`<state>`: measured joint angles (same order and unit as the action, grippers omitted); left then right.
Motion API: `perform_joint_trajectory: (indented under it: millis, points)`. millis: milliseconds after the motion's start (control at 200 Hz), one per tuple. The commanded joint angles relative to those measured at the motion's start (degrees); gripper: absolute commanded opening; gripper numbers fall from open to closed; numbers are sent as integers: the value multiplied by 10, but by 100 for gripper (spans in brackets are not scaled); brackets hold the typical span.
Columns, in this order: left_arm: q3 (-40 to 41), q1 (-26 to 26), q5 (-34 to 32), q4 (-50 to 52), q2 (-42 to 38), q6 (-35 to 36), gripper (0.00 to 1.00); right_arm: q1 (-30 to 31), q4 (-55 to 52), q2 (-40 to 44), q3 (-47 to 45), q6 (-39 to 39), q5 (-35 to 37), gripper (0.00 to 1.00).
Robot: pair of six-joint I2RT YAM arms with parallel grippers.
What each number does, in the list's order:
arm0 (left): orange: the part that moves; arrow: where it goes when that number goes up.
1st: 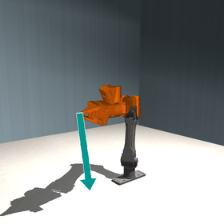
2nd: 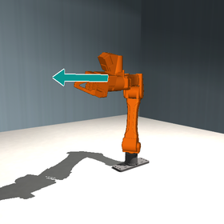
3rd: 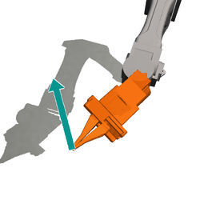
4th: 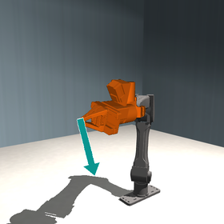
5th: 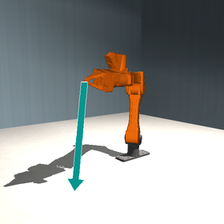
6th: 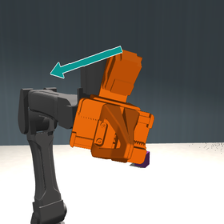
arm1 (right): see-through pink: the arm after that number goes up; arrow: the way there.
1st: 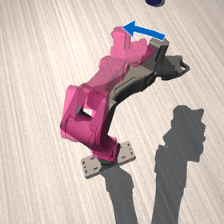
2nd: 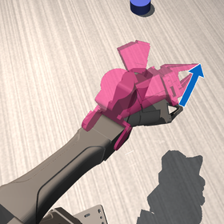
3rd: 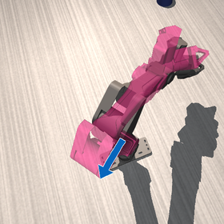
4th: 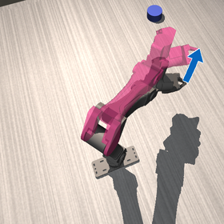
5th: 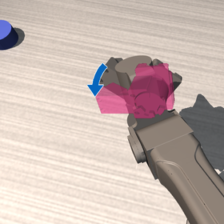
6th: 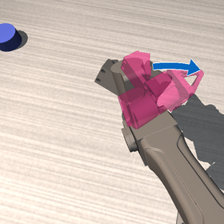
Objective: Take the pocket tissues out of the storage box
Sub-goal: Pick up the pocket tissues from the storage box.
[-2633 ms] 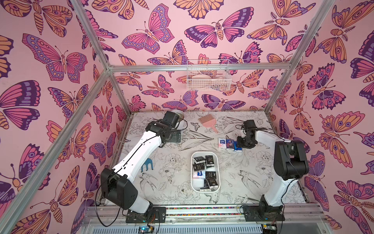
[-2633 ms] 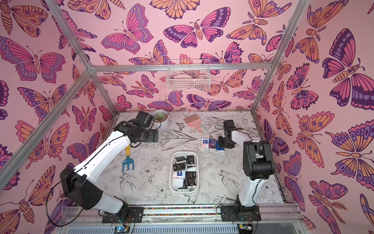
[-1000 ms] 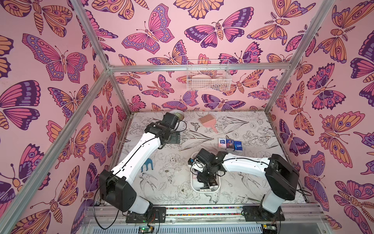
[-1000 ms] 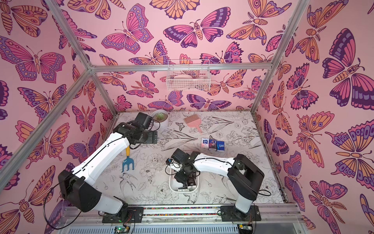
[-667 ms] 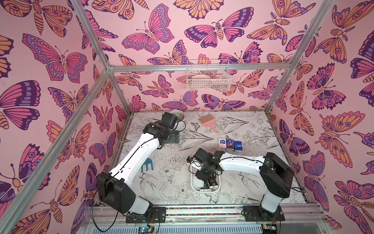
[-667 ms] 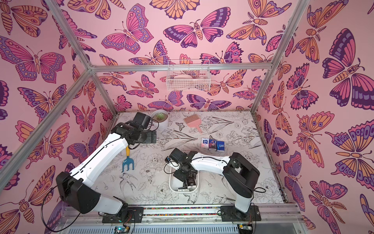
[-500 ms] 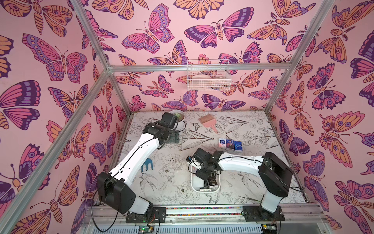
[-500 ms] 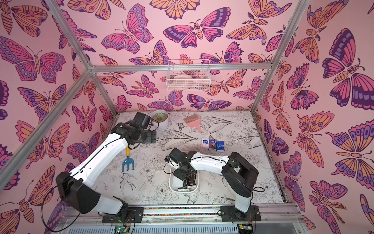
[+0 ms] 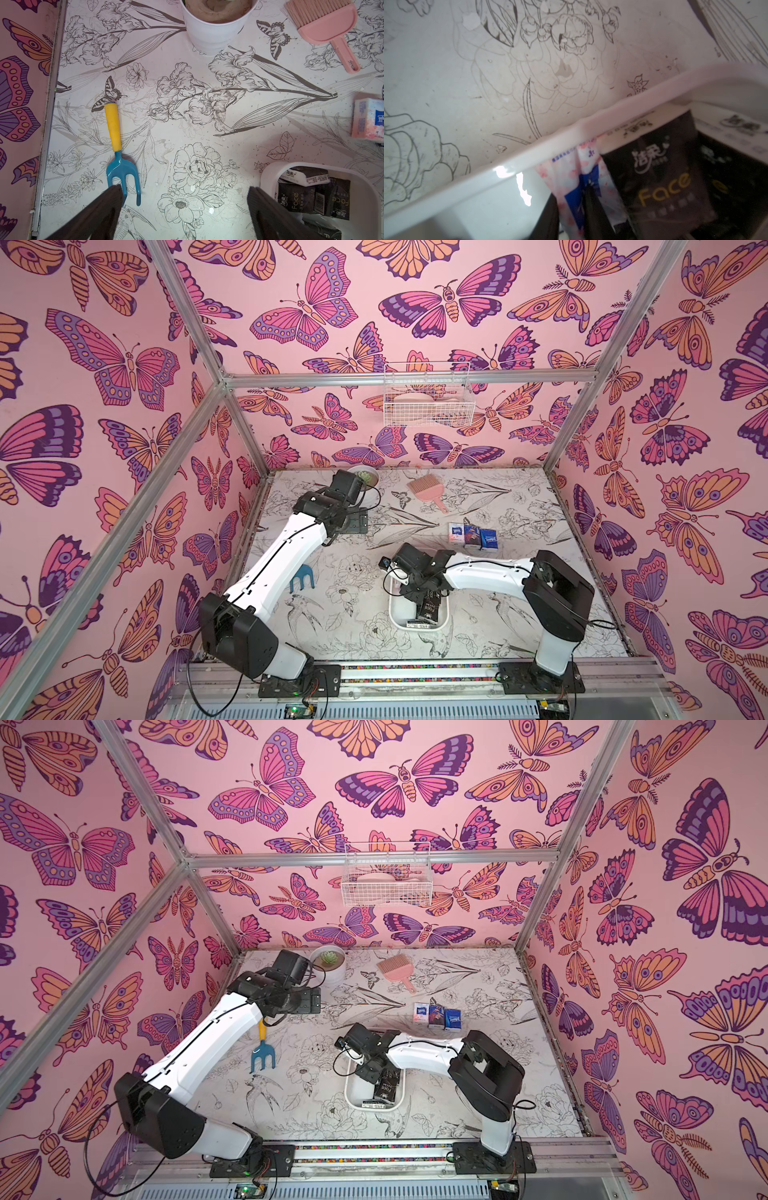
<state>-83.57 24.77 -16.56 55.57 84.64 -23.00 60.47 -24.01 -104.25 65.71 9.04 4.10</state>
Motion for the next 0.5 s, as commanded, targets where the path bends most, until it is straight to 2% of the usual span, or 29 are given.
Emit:
perform_joint_trajectory:
  millis: [0, 270, 491]
  points:
    - [6, -2, -11, 9, -12, 0, 100, -2, -11, 19, -16, -14, -27, 11]
    - [3, -2, -11, 9, -14, -2, 100, -30, -16, 98, -22, -43, -103, 8]
    - [-4, -2, -10, 10, -14, -1, 100, -123, 2, 197, -48, -105, -260, 9]
